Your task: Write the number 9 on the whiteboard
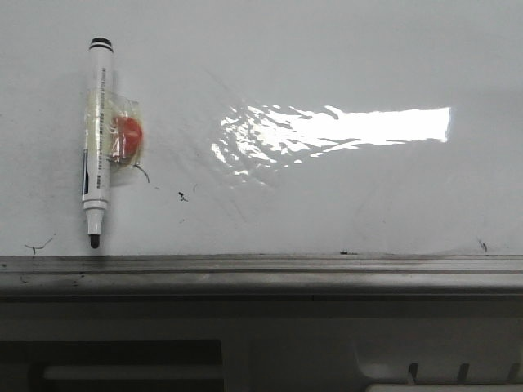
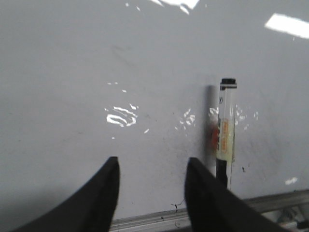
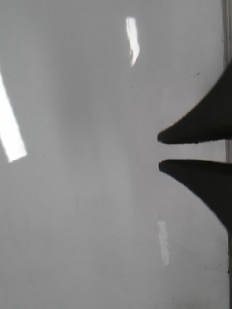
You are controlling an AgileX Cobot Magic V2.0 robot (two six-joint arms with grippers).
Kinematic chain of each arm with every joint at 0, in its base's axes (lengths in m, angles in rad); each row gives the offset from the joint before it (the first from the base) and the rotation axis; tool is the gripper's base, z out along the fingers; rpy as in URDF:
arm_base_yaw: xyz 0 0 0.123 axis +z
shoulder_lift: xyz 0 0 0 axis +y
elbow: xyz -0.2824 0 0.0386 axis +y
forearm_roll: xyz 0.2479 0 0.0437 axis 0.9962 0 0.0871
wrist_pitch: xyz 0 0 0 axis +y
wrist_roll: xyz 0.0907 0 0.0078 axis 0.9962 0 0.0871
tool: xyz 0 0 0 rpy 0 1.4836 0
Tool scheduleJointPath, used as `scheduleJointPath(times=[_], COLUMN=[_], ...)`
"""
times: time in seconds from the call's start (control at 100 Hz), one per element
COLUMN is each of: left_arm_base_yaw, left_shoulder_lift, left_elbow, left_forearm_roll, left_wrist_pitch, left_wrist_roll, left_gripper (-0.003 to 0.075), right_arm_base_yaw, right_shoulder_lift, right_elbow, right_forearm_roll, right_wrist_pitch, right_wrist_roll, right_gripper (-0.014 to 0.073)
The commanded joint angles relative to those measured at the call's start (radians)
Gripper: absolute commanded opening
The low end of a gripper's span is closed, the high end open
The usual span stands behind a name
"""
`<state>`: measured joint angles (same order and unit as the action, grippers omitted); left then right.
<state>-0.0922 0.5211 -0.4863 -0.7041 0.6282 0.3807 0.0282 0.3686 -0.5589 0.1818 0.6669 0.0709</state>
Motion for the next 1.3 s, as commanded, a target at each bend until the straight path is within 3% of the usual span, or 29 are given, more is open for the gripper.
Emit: scheduleJointPath(times=[0.0, 0.06, 0.16, 0.38, 0.72, 0.83, 0.95, 1.03, 1.14, 1.23, 1.29], left_arm_base_yaw=[-0.034, -0.079, -0.158, -0.340, -0.563, -0.572, -0.570, -0.570, -0.570, -0.577, -0.588], left_shoulder_lift=[0.080, 0.113, 0.176, 0.336, 0.536, 0.571, 0.600, 0.605, 0.594, 0.560, 0.522], left_elbow=[-0.053, -0.049, -0.043, -0.043, -0.047, -0.047, -0.047, -0.052, -0.067, -0.074, -0.074], left_forearm_roll=[-0.094, -0.133, -0.155, -0.262, -0.299, -0.304, -0.304, -0.304, -0.297, -0.308, -0.350], left_wrist_pitch=[0.011, 0.028, 0.004, -0.236, -0.454, -0.497, -0.538, -0.541, -0.463, -0.358, -0.271], left_wrist_roll=[0.082, 0.118, 0.128, 0.128, 0.129, 0.129, 0.129, 0.129, 0.139, 0.256, 0.425], left_gripper=[0.0439, 0.0405, 0.0374, 0.0374, 0.0356, 0.0239, 0.0016, -0.0019, -0.0018, -0.0018, -0.0018], right_arm_base_yaw=[-0.008, -0.008, -0.008, 0.022, 0.022, 0.022, 0.022, 0.028, 0.067, 0.115, 0.162], right_shoulder_lift=[0.057, 0.065, 0.067, 0.067, 0.067, 0.067, 0.067, 0.067, 0.067, 0.070, 0.081], right_elbow=[-0.068, -0.068, -0.068, -0.068, -0.068, -0.068, -0.068, -0.068, -0.070, -0.084, -0.097], right_forearm_roll=[-0.011, -0.008, 0.020, 0.033, 0.033, 0.042, 0.080, 0.099, 0.158, 0.315, 0.450], right_wrist_pitch=[-0.046, -0.079, -0.123, -0.124, -0.132, -0.134, -0.154, -0.167, -0.167, -0.110, -0.038], right_wrist_roll=[-0.018, -0.018, -0.018, -0.018, -0.018, -0.018, -0.018, -0.021, -0.117, -0.335, -0.555], right_gripper=[0.0389, 0.0435, 0.0437, 0.0437, 0.0437, 0.0437, 0.0437, 0.0436, 0.0436, 0.0436, 0.0436])
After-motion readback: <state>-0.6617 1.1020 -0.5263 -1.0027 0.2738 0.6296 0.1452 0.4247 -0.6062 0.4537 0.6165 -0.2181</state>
